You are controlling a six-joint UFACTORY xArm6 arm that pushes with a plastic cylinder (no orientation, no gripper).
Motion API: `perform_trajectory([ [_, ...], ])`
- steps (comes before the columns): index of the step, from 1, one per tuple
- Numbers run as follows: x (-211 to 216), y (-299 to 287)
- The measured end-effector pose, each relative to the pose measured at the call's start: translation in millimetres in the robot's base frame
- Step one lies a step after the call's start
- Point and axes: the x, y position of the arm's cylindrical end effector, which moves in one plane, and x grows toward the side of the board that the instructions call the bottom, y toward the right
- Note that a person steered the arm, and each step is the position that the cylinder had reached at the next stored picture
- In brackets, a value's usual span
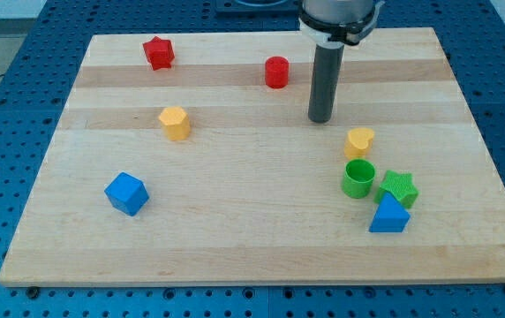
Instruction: Push the yellow heart into the green blocks
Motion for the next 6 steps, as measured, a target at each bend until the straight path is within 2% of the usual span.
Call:
perform_trajectory([
  [1,-4,45],
  [2,20,17],
  [4,77,63],
  [5,62,60],
  [6,-2,46],
])
